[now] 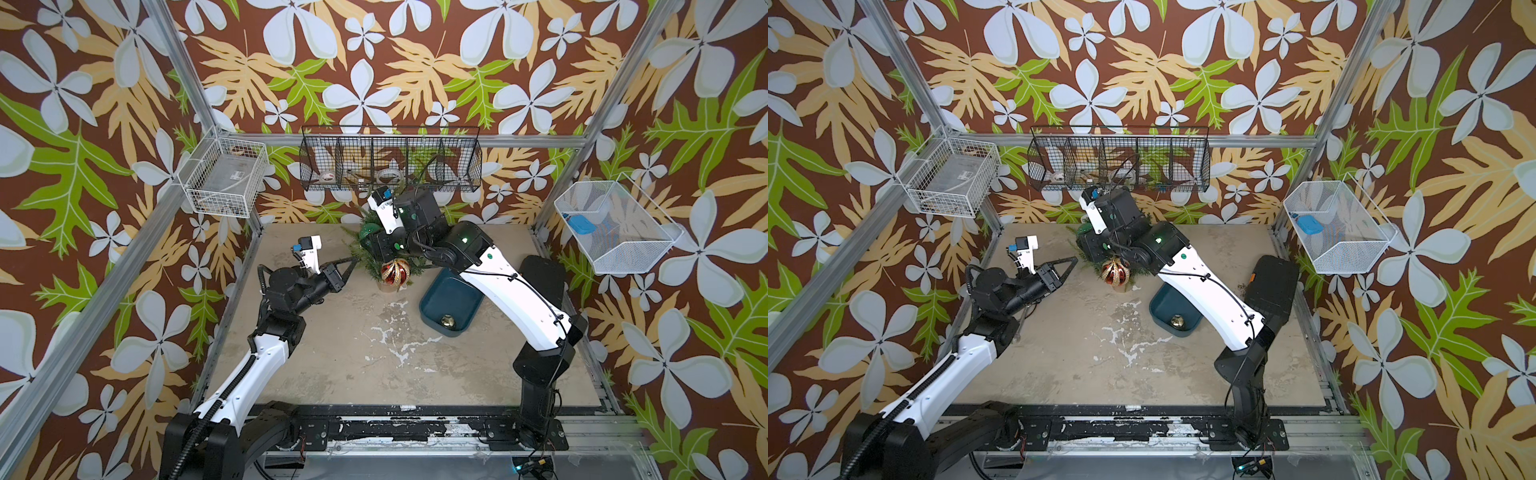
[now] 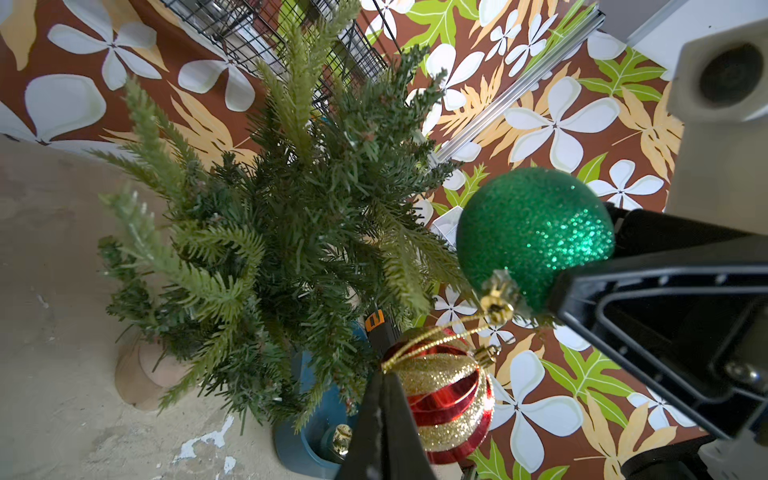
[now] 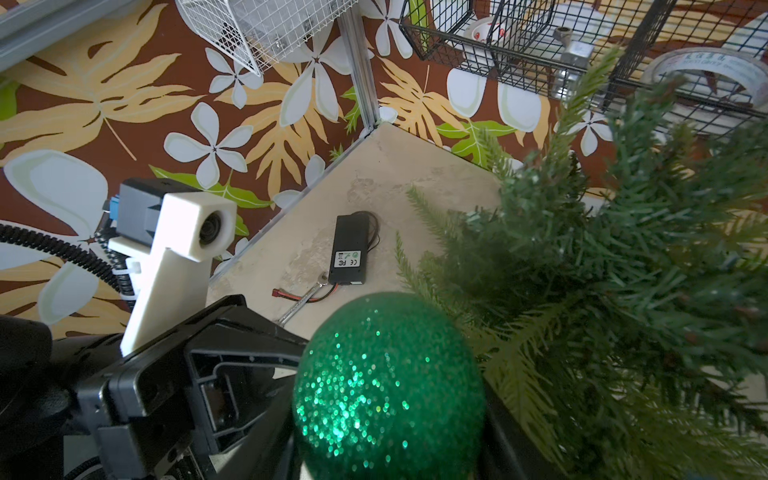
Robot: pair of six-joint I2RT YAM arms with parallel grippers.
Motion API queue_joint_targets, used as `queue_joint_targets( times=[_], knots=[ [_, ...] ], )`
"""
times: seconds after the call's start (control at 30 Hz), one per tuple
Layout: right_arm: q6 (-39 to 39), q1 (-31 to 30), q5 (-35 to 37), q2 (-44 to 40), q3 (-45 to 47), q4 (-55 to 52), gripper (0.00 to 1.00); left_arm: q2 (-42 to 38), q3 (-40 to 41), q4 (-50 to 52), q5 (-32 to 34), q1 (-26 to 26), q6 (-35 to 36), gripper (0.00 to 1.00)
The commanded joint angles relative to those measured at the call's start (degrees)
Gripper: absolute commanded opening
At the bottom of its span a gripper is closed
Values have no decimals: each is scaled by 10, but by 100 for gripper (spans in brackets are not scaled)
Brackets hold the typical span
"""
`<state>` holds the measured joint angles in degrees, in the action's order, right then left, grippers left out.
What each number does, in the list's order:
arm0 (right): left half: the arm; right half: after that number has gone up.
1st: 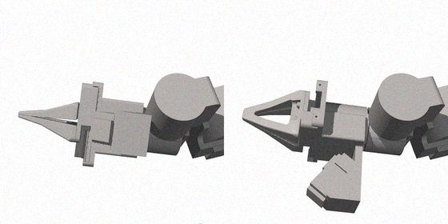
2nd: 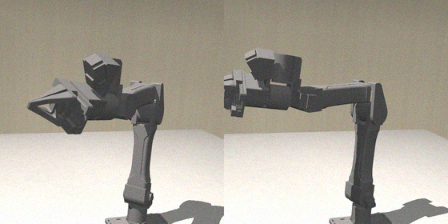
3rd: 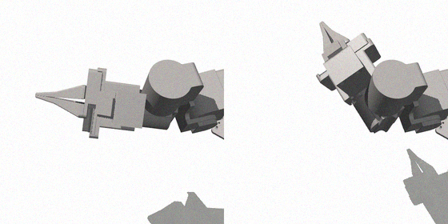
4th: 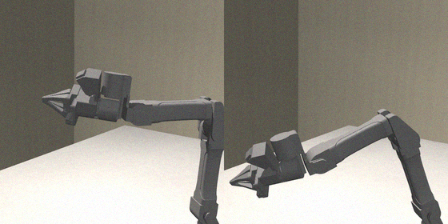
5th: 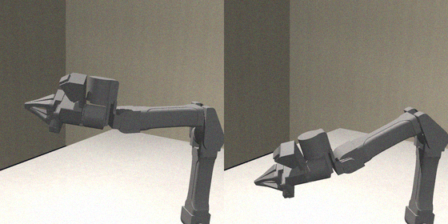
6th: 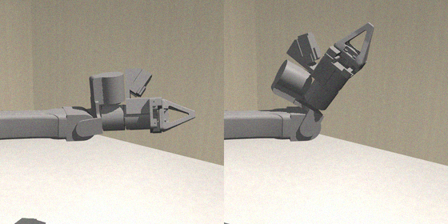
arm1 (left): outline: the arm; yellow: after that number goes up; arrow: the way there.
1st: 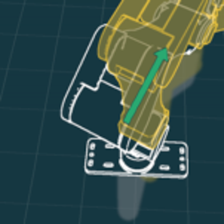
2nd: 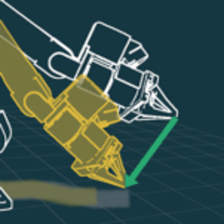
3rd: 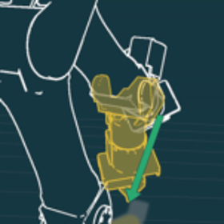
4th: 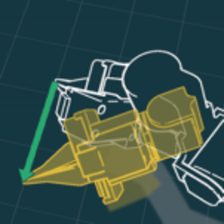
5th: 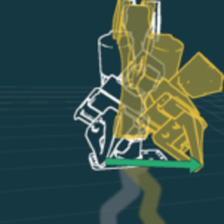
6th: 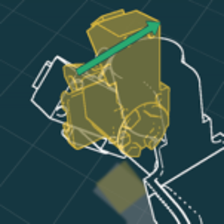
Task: Decorate the small christmas tree with ornaments
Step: Hang an ornament on the christmas tree.
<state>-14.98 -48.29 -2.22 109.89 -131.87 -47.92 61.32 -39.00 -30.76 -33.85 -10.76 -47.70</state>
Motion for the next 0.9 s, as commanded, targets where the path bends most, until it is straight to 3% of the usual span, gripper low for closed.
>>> queue_joint_targets(
  times=[0.0, 0.87],
  knots=[
    [-3, -1, -11, 5, -4, 13, 56, -2, -2, -25, -6, 5, -6, 0],
    [4, 0, 47, 31, -54, -31, 56, 67, -40, -61, -66, 8, -18, 0]
  ],
)
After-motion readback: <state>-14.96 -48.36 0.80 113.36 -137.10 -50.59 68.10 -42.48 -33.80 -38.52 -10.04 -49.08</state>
